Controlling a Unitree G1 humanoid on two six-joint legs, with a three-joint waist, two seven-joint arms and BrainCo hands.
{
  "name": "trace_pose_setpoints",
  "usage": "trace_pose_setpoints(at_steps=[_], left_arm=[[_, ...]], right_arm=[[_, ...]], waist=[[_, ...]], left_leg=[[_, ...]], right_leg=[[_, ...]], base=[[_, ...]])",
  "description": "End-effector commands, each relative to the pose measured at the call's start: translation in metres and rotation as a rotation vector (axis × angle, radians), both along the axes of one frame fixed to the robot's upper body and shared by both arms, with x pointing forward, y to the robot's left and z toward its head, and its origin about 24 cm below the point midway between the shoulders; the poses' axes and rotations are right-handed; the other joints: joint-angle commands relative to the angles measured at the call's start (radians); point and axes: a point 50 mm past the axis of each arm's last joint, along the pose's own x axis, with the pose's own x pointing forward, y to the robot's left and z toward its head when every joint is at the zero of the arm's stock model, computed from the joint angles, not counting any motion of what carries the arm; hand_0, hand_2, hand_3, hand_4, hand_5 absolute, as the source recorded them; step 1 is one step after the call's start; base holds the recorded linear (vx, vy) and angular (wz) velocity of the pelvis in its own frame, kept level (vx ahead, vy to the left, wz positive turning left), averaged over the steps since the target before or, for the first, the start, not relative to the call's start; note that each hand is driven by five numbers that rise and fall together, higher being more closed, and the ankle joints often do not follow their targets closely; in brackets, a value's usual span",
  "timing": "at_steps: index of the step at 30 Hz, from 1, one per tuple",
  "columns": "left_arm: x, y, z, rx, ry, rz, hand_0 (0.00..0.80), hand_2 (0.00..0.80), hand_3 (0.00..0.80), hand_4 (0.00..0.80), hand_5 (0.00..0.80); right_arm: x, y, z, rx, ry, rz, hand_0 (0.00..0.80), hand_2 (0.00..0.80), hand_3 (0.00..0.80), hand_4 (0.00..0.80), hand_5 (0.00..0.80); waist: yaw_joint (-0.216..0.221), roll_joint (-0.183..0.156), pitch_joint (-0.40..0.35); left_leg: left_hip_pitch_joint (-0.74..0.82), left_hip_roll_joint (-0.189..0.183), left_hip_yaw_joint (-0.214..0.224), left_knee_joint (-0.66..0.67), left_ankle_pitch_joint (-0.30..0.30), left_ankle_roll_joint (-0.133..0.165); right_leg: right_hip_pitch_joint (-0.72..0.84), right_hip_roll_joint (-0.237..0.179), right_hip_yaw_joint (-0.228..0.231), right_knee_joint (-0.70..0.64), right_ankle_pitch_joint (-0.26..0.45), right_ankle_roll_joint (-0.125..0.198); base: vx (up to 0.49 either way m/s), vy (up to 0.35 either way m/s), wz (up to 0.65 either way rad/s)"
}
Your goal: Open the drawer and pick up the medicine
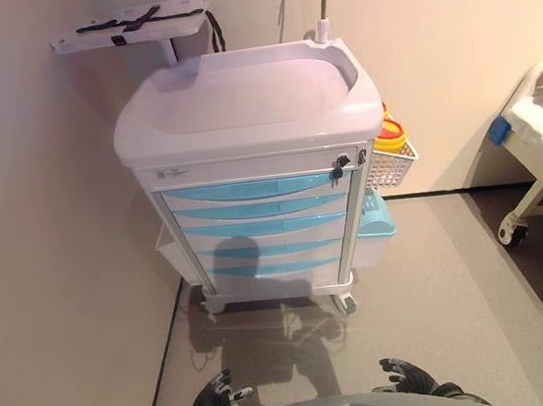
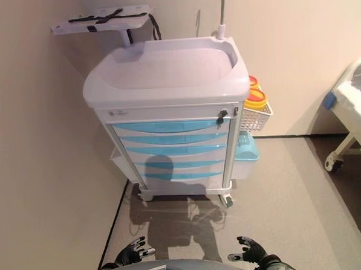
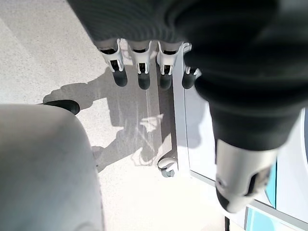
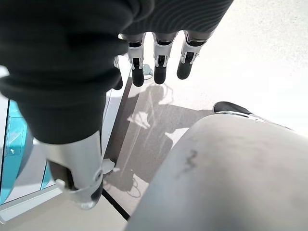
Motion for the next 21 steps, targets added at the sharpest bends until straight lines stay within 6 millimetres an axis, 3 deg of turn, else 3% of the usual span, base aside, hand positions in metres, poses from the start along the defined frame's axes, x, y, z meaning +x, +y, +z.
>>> trace_pose_setpoints(at_steps=[1, 21], left_arm=[[0.02, -0.011, 0.002, -0.006, -0.041, -0.03, 0.0, 0.0, 0.0, 0.0, 0.0], [0.009, 0.0, -0.001, 0.033, -0.006, 0.092, 0.0, 0.0, 0.0, 0.0, 0.0]], right_arm=[[0.027, 0.028, 0.002, 0.065, -0.07, 0.061, 0.0, 0.0, 0.0, 0.0, 0.0], [0.023, 0.025, 0.001, 0.044, -0.076, 0.027, 0.0, 0.0, 0.0, 0.0, 0.0]], waist=[[0.013, -0.046, 0.038], [0.01, -0.041, 0.044]], left_leg=[[0.029, -0.076, -0.009, 0.006, -0.08, 0.059], [0.006, -0.069, 0.004, 0.007, -0.065, 0.056]], right_leg=[[0.025, -0.017, 0.001, 0.038, -0.009, 0.033], [0.004, -0.016, 0.002, 0.041, -0.002, 0.033]], base=[[0.0, 0.0, 0.0], [0.015, -0.001, -0.01]])
